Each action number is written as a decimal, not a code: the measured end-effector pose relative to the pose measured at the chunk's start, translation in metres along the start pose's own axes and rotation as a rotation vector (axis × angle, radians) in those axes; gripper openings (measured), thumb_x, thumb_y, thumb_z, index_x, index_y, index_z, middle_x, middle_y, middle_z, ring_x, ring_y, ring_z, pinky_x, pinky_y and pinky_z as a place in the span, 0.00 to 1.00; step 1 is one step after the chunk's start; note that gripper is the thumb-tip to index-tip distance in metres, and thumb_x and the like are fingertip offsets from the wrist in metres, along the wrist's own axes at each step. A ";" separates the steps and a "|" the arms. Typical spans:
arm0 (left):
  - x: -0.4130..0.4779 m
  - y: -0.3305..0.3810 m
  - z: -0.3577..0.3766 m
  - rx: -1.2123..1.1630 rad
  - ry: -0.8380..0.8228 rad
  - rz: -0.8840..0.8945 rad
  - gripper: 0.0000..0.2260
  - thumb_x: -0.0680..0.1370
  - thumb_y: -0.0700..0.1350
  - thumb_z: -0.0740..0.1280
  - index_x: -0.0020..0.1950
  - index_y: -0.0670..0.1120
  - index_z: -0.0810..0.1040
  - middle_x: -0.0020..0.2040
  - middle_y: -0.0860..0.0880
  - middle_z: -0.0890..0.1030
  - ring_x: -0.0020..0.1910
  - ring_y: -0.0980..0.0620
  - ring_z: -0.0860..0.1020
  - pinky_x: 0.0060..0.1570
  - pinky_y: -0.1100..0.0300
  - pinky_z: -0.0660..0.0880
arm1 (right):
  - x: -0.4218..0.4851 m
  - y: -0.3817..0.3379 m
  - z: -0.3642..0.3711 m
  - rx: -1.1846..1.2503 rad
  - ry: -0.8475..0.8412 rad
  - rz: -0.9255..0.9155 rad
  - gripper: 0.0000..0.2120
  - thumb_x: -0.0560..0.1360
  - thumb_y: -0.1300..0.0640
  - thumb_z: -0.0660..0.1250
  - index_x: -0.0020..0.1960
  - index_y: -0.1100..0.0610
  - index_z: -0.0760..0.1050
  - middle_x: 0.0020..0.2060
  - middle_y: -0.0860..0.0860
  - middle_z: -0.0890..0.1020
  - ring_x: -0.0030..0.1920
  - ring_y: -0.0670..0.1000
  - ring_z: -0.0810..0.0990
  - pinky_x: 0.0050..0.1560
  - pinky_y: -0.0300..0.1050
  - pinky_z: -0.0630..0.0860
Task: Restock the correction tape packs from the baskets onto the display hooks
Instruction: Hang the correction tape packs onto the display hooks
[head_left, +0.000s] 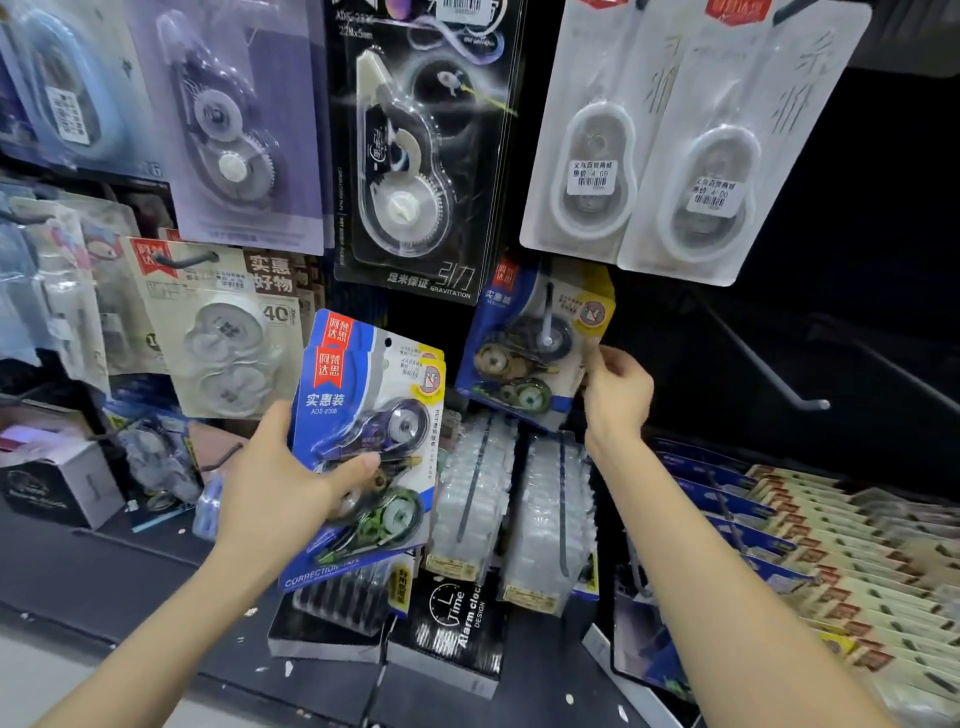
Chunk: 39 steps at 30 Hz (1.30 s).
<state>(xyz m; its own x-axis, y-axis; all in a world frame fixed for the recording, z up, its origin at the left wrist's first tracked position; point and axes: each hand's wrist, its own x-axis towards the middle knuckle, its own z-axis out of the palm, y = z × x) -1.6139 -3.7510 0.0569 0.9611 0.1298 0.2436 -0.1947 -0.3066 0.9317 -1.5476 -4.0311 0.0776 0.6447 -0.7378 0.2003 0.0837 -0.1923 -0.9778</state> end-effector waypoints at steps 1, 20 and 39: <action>-0.001 0.001 0.000 -0.007 -0.006 -0.002 0.19 0.68 0.43 0.80 0.50 0.53 0.72 0.43 0.61 0.80 0.43 0.61 0.78 0.39 0.63 0.70 | -0.006 0.002 -0.006 -0.098 0.005 0.011 0.11 0.78 0.46 0.68 0.53 0.53 0.80 0.48 0.50 0.84 0.50 0.51 0.81 0.50 0.45 0.74; -0.035 0.022 0.002 -0.393 -0.374 -0.252 0.40 0.47 0.52 0.85 0.56 0.46 0.77 0.47 0.49 0.86 0.42 0.50 0.85 0.35 0.60 0.80 | -0.149 -0.026 -0.055 0.007 -0.642 0.141 0.19 0.68 0.59 0.78 0.55 0.53 0.75 0.46 0.50 0.85 0.45 0.49 0.85 0.44 0.44 0.82; -0.012 0.001 -0.006 -0.237 0.032 -0.234 0.07 0.82 0.51 0.63 0.48 0.51 0.77 0.51 0.43 0.82 0.49 0.44 0.78 0.55 0.45 0.74 | -0.143 -0.054 -0.104 0.074 -0.326 -0.363 0.19 0.74 0.64 0.71 0.61 0.49 0.74 0.51 0.43 0.84 0.52 0.44 0.83 0.49 0.37 0.79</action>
<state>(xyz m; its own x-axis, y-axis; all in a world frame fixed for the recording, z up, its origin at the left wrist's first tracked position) -1.6266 -3.7468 0.0570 0.9792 0.2018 0.0207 -0.0133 -0.0380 0.9992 -1.7233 -3.9820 0.1086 0.7671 -0.3886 0.5104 0.3929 -0.3444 -0.8527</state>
